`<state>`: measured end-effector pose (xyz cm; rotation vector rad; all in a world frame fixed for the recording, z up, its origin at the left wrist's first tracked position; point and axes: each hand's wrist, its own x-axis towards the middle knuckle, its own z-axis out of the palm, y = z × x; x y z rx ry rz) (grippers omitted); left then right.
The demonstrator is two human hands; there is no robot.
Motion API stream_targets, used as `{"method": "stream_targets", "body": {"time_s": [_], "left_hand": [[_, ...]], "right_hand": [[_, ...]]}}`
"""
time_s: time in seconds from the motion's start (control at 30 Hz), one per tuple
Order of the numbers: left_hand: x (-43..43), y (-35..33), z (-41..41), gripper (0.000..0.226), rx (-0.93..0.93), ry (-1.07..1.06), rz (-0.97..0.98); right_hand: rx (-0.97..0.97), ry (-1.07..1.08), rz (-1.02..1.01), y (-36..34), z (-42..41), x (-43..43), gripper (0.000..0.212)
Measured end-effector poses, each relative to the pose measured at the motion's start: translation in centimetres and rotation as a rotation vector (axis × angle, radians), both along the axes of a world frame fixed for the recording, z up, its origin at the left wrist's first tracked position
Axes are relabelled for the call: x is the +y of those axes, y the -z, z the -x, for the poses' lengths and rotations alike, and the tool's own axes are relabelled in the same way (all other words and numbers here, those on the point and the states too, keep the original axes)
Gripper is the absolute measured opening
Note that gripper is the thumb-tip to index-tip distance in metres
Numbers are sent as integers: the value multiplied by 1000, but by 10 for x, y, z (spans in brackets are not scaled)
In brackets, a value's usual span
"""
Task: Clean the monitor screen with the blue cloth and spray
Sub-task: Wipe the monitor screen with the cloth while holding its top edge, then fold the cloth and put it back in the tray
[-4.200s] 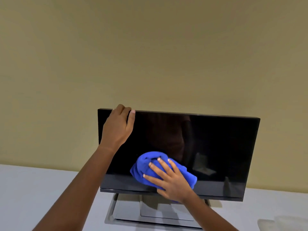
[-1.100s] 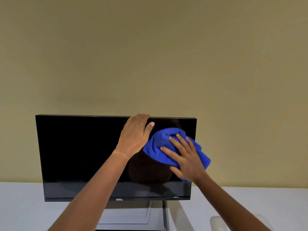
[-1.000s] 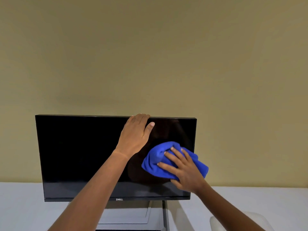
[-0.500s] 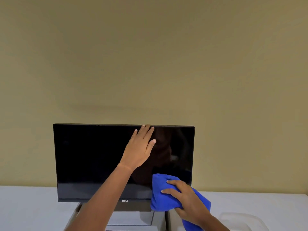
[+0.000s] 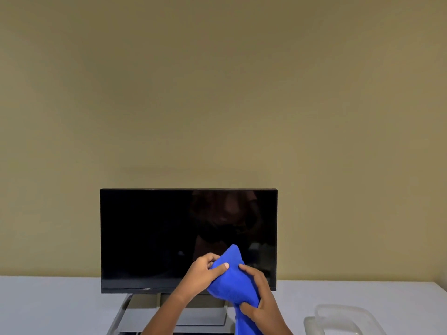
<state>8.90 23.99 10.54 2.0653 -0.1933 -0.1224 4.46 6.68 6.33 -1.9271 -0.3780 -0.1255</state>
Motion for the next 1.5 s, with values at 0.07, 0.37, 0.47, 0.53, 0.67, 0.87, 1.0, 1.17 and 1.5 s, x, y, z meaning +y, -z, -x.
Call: {"method": "stream_targets", "body": {"time_s": [0.07, 0.37, 0.47, 0.53, 0.67, 0.87, 1.0, 1.17, 1.5], "left_hand": [[4, 0, 5, 7, -11, -17, 17], [25, -11, 38, 14, -116, 69, -82], [36, -19, 46, 12, -124, 88, -72], [45, -22, 52, 10, -115, 98, -80], [56, -25, 67, 6, -99, 164, -41], [51, -36, 87, 21, -115, 255, -139], [33, -48, 95, 20, -217, 281, -246], [-1, -68, 97, 27, -306, 312, -319], [-84, -107, 73, 18, -252, 537, -108]], "right_hand": [[62, -59, 44, 1, 7, 6, 72], [282, 130, -143, -35, 20, 33, 28], [311, 178, -88, -50, 32, 44, 19], [325, 202, -69, -57, 39, 48, 33], [270, 163, -67, -72, 57, 53, 31], [219, 112, -151, -83, 84, 61, 11], [156, 154, -184, -83, 99, 55, 11], [51, 220, -213, -87, 111, 23, 23], [178, 170, -104, -100, 110, -76, 32]]}}
